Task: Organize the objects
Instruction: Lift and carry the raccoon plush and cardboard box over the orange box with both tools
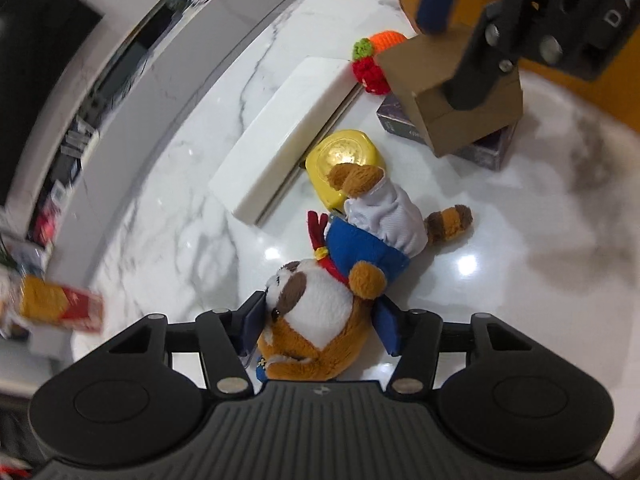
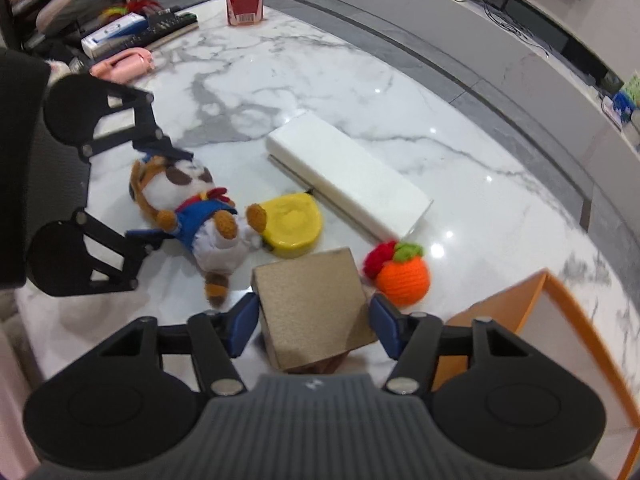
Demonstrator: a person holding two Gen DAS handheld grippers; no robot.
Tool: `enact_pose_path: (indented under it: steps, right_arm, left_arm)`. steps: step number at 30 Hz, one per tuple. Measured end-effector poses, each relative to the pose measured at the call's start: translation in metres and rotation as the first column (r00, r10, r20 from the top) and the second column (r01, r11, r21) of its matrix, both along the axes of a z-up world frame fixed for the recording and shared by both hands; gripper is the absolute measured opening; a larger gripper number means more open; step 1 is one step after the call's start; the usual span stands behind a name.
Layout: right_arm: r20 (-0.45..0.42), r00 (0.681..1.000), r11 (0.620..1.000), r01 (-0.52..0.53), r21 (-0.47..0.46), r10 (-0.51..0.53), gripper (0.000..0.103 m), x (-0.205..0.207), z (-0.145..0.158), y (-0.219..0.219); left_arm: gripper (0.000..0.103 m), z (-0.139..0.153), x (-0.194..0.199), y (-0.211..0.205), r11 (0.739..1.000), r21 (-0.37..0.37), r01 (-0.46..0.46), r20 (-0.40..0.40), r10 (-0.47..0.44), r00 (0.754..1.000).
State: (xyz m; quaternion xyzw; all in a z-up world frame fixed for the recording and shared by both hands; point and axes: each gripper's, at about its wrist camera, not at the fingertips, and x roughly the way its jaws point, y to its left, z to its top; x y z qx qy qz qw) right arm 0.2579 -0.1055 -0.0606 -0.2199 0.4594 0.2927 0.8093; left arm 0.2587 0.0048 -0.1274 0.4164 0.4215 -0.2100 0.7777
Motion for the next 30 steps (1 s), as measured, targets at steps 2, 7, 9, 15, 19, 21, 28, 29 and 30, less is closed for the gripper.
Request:
enact_pose_path:
  steps: [2,7,9,15,19,21,28,29,30]
  right_arm:
    - [0.028,0.999,1.000,0.018,0.016,-0.019,0.026,-0.011,0.007,0.001]
    - [0.029,0.999,0.999,0.039,0.026,-0.040,0.024,-0.023,0.006,0.006]
    - [0.071,0.997,1.000,0.004,-0.008,-0.003,0.053,-0.028,0.007,0.009]
    - [0.077,0.995,0.992,-0.050,-0.114,0.059,0.071,-0.007,-0.005,0.012]
    - [-0.027,0.999,0.999,0.026,-0.035,-0.027,0.067,0.010,-0.016,0.003]
    - [-0.047,0.997,0.998,0.068,-0.009,-0.068,0.064,0.012,-0.019,0.000]
    - [-0.044,0.995,0.995,0.092,0.028,-0.091,0.063,-0.012,-0.011,-0.005]
    - [-0.043,0.995,0.995,0.091,0.041,-0.089,0.063,-0.016,-0.007,-0.005]
    - [-0.040,0.995,0.994,0.091,0.058,-0.088,0.063,-0.021,-0.002,-0.007]
  left_arm:
    - [0.064,0.005,-0.004,0.003,0.997,-0.046,-0.056,-0.012,0.056,0.998]
    - [0.063,0.019,-0.006,0.012,0.965,-0.157,-0.209,-0.097,0.196,0.976]
    - [0.063,0.024,-0.004,0.017,0.940,-0.193,-0.281,-0.144,0.257,0.956]
    - [0.063,0.029,0.000,0.020,0.909,-0.205,-0.364,-0.193,0.327,0.925]
    - [0.063,0.029,0.000,0.021,0.907,-0.206,-0.368,-0.202,0.329,0.923]
    - [0.063,0.029,0.001,0.023,0.898,-0.219,-0.382,-0.208,0.339,0.917]
    - [0.061,0.036,0.001,0.035,0.829,-0.304,-0.469,-0.267,0.399,0.877]
    - [0.061,0.038,0.000,0.036,0.818,-0.316,-0.480,-0.277,0.405,0.871]
    - [0.061,0.040,-0.002,0.037,0.808,-0.327,-0.490,-0.286,0.410,0.866]
